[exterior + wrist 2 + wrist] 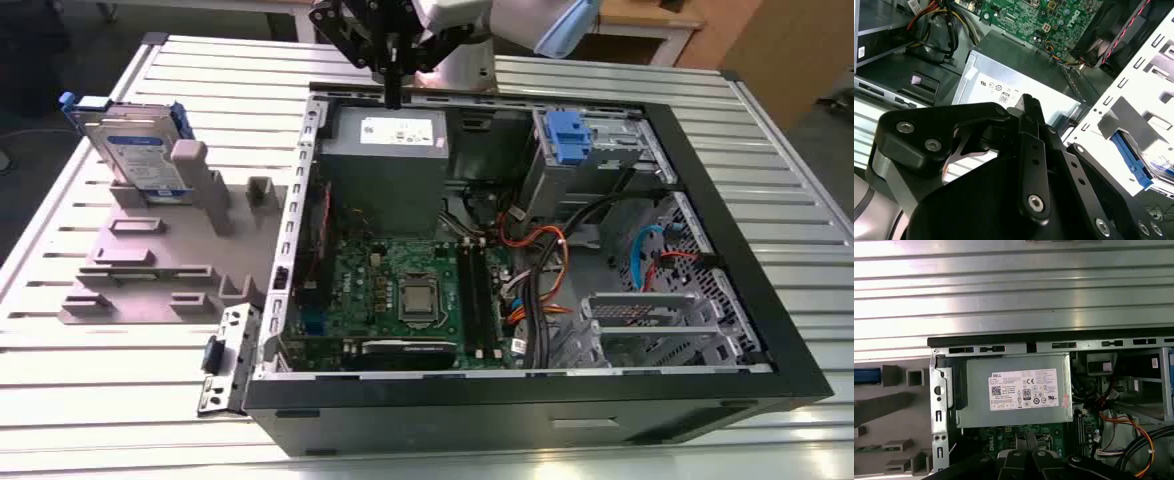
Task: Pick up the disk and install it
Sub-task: 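Reach for the disk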
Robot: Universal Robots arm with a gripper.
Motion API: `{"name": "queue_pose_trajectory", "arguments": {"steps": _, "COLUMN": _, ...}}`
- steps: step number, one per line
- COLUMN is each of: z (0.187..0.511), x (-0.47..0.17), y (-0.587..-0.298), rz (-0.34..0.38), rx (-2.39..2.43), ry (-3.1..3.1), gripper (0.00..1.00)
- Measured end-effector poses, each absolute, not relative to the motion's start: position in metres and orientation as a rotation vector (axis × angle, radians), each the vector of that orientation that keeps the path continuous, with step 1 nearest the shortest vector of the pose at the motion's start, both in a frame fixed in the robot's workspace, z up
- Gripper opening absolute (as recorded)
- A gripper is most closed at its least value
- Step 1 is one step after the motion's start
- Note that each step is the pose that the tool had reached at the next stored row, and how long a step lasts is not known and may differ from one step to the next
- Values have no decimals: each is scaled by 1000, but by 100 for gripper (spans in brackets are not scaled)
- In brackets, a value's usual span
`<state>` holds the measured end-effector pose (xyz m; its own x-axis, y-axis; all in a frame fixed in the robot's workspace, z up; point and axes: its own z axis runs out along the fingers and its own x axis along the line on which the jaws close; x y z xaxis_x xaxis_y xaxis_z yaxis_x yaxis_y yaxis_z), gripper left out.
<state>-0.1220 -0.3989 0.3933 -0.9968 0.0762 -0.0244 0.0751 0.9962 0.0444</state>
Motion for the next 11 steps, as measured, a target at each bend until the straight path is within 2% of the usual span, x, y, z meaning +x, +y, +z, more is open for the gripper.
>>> {"name": "queue_pose_trajectory", "arguments": {"steps": 11, "z": 393, "x": -123, "y": -399, "rz": 68, "rx": 118, "ry": 3112, "gripper": 11}}
